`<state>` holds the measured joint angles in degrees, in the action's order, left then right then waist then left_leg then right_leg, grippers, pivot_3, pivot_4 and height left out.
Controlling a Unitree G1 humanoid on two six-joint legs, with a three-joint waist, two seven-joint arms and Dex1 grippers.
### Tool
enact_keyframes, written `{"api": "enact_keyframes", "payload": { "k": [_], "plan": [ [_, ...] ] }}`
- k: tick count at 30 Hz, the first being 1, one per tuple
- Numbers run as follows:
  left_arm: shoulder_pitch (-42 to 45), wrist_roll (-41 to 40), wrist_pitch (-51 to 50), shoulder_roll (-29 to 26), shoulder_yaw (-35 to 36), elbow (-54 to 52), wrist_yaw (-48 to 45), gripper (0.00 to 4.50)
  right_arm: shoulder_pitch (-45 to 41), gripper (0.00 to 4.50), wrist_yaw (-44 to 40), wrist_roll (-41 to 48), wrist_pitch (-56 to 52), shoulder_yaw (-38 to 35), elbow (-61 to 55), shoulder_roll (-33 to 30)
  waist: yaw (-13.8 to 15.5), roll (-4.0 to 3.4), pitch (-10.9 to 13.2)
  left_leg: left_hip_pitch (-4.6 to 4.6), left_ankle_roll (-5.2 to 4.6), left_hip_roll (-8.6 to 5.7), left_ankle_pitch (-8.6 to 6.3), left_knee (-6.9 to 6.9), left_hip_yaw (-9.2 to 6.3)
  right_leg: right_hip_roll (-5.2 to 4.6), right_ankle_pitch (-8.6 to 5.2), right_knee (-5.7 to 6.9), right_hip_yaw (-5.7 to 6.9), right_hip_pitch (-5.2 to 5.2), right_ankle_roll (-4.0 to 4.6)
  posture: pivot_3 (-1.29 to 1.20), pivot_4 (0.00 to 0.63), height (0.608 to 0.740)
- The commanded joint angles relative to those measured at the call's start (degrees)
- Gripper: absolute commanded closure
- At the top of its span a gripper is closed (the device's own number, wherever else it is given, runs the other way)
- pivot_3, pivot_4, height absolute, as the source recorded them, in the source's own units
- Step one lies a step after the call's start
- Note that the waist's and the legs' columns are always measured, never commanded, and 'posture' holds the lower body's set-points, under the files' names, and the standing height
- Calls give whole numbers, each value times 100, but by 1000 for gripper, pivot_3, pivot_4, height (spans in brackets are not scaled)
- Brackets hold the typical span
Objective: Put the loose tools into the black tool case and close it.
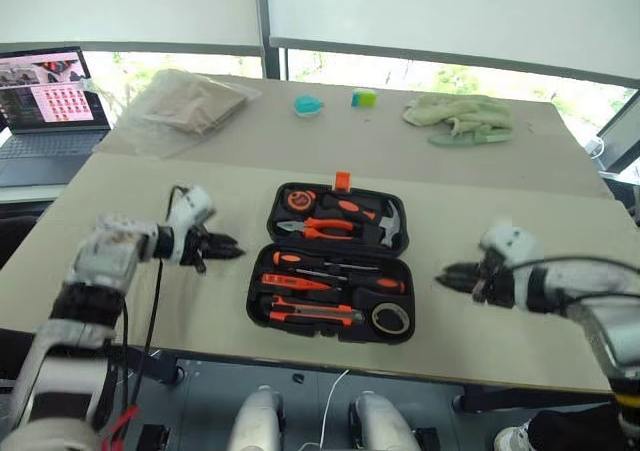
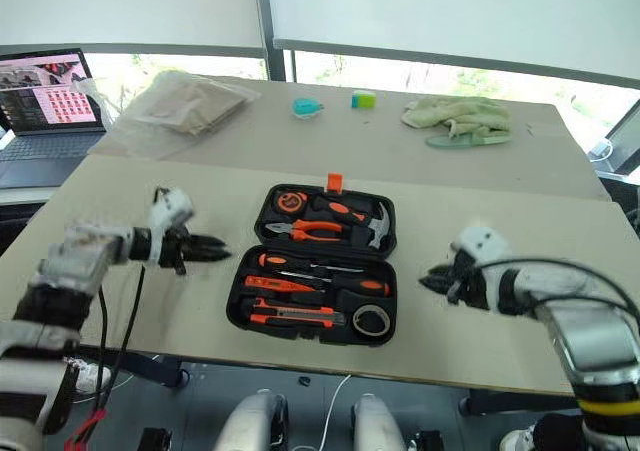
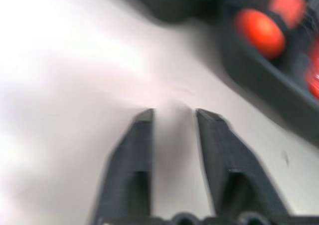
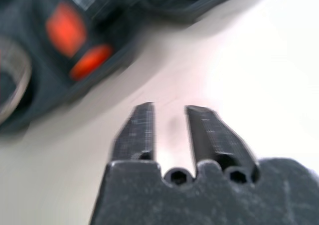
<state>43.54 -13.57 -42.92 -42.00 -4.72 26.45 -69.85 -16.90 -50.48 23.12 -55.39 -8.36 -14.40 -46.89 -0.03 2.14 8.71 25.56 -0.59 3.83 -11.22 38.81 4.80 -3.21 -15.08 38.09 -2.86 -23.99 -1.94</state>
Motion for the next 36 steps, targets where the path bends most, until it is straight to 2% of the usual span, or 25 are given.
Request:
{"api": "enact_keyframes", "payload": {
  "k": [1,4,9,14,15,18,20,24,32,34,36],
  "plan": [
    [732,-395,-1171,425,269,397,297,1304,-854,1683,360,518,-1047,-273,584,392,-8,0,0,7,0,-2,1,-1,-1,-1,1,0,0,-7,-1,0,150,740],
    [1159,-435,-1647,810,309,866,624,1304,-1395,1683,530,576,-1358,-101,1116,697,-12,1,0,8,0,-5,0,-11,-3,-2,1,-2,1,-6,-2,0,150,740],
    [1462,-377,-1602,1233,261,1296,918,1304,-1974,1683,858,414,-1327,213,1926,1111,-55,1,0,39,-2,-7,-2,-15,-4,-4,1,-2,2,-34,-2,0,150,740],
    [1530,-262,-1364,1336,163,1690,954,1304,-2295,1683,1000,330,-1176,325,2498,1309,-52,1,0,48,-2,-12,-1,-11,-7,-11,2,-2,7,-36,-4,0,150,740],
    [1543,-247,-1323,1351,175,1762,991,1539,-2334,1629,1021,329,-1162,318,2557,1348,-52,0,0,50,-2,-13,-1,-11,-7,-12,2,-4,8,-36,-5,0,150,740],
    [1601,-194,-1185,1395,270,2057,1146,2432,-2443,2382,1037,279,-1083,405,2708,1470,-66,1,0,50,-2,-14,-1,-11,-7,-13,3,-3,8,-37,-6,0,150,740],
    [1598,-243,-1229,1374,277,2041,1026,3244,-2412,3114,994,236,-1023,542,2664,1469,-71,0,0,50,-2,-13,-1,-11,-9,-12,3,-2,10,-37,-5,0,150,740],
    [1622,-286,-1312,1355,299,1987,947,4487,-2360,4425,930,227,-958,643,2570,1452,-80,0,-1,32,-1,-12,-1,-10,-9,-11,4,0,10,-20,-5,0,150,740],
    [1497,-435,-1259,1338,420,1644,807,4496,-2220,4469,872,383,-874,504,2073,1504,-81,-1,-1,24,0,-12,0,-11,-9,-11,5,3,9,-16,-3,0,150,740],
    [1397,-548,-1123,1356,521,1346,742,4496,-2187,4469,925,385,-713,408,1848,1525,-79,0,-1,30,1,-12,0,-10,-9,-11,6,3,9,-22,-3,0,150,740],
    [1212,-621,-551,1441,727,710,889,4496,-2243,4469,1272,260,-210,137,1521,1634,-84,-1,0,39,1,-11,0,-11,-9,-11,6,2,9,-30,-3,0,150,740]
  ]
}}
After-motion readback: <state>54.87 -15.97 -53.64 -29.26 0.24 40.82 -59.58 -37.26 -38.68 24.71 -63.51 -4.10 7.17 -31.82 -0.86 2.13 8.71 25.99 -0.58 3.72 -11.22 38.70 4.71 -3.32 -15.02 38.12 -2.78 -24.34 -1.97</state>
